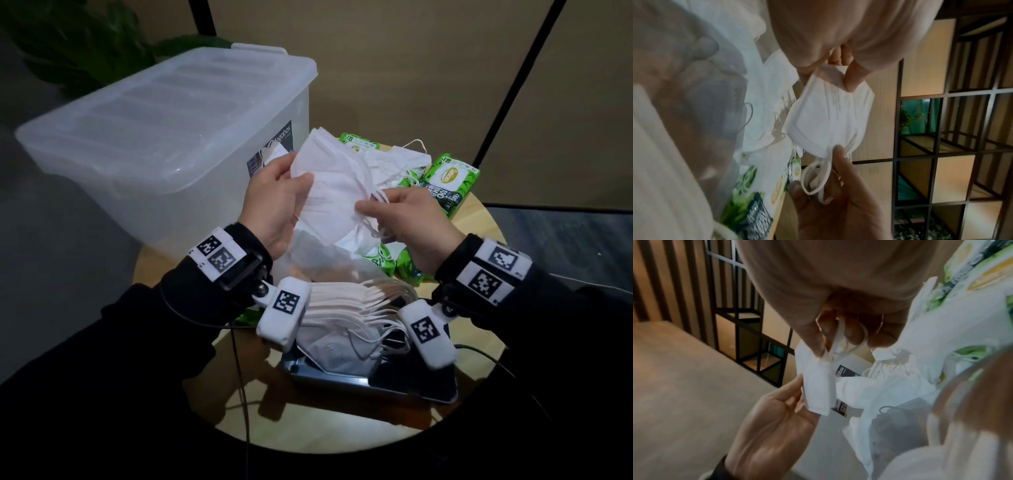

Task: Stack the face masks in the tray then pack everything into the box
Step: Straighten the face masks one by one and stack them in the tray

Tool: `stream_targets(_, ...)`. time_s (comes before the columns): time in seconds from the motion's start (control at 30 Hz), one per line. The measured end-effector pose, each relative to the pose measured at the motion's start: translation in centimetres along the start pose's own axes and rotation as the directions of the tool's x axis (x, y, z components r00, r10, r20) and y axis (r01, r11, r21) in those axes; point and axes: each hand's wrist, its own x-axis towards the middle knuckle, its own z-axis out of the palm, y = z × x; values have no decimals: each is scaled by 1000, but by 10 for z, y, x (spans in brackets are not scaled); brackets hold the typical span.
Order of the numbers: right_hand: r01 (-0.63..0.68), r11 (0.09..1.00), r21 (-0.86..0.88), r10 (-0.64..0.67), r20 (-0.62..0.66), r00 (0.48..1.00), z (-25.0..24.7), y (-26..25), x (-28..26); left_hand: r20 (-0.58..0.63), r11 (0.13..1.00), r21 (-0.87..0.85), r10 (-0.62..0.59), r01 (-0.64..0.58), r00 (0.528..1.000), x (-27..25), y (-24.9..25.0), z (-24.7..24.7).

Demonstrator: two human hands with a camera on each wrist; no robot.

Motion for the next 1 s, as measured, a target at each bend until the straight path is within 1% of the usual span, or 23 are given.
stream_targets(0.07,-57,990,129,66,-71,995,-5,-3,3,27,995,95,37,-39,999,1,1,-4)
stream_targets(0.1,-82,971,223,108,-108,988,-8,-5,4,30,990,135,44,-47,999,2,1,-7)
stream_targets(0.13,-95,932,350,149,-131,980,-13,-7,6,29,985,168,40,-44,999,3,2,-9)
stream_targets(0.17,-97,859,503,179,-118,977,-17,-10,6,35,982,188,29,-35,999,3,2,-11)
stream_targets(0.2,-100,753,651,195,-76,978,-21,-13,6,49,979,200,19,-28,999,3,1,-11)
stream_targets(0.23,-114,672,732,193,-25,981,-23,-17,4,70,978,209,12,-26,997,2,1,-11)
stream_targets(0.27,-130,661,739,184,8,983,-23,-21,2,94,976,216,7,-27,996,0,2,-10)
stream_targets(0.3,-135,718,683,172,14,985,-24,-22,1,117,976,217,2,-27,993,-3,2,-10)
stream_targets(0.33,-124,806,579,151,2,988,-24,-21,0,138,977,211,-3,-27,990,-5,3,-10)
stream_targets(0.37,-108,894,434,123,-7,992,-25,-18,-1,153,979,201,-3,-28,988,-7,4,-11)
stream_targets(0.4,-92,957,274,92,11,996,-26,-15,-2,160,981,193,0,-32,987,-8,7,-12)
stream_targets(0.43,-82,987,136,75,55,996,-27,-13,-5,162,981,192,7,-39,987,-9,9,-15)
stream_targets(0.47,-78,996,43,73,116,991,-28,-11,-7,166,979,200,15,-49,986,-10,12,-18)
stream_targets(0.5,-68,998,2,66,176,982,-28,-11,-11,170,975,214,22,-59,985,-11,14,-22)
stream_targets(0.53,-42,999,-1,41,216,976,-28,-11,-14,180,970,235,26,-69,983,-13,15,-26)
stream_targets(0.57,-8,1000,7,6,226,974,-28,-13,-18,201,961,264,28,-82,979,-16,15,-29)
stream_targets(0.63,67,998,-5,-65,201,977,-29,-14,-21,279,932,340,27,-125,960,-23,13,-31)
stream_targets(0.67,98,995,-23,-91,202,975,-30,-14,-22,317,914,376,29,-154,948,-28,11,-30)
stream_targets(0.73,117,992,-53,-101,242,965,-30,-11,-24,378,866,440,63,-239,924,-38,9,-27)
stream_targets(0.8,116,990,-76,-89,293,952,-29,-5,-28,442,797,501,98,-336,892,-44,11,-25)
stream_targets(0.87,93,995,-44,-77,287,955,-33,0,-31,473,743,559,79,-368,878,-45,22,-30)
stream_targets(0.93,20,998,66,-34,226,974,-45,1,-30,475,726,580,66,-369,877,-42,36,-43)
stream_targets(1.0,-30,990,137,-1,219,976,-57,0,-32,489,730,563,82,-386,868,-41,48,-54)
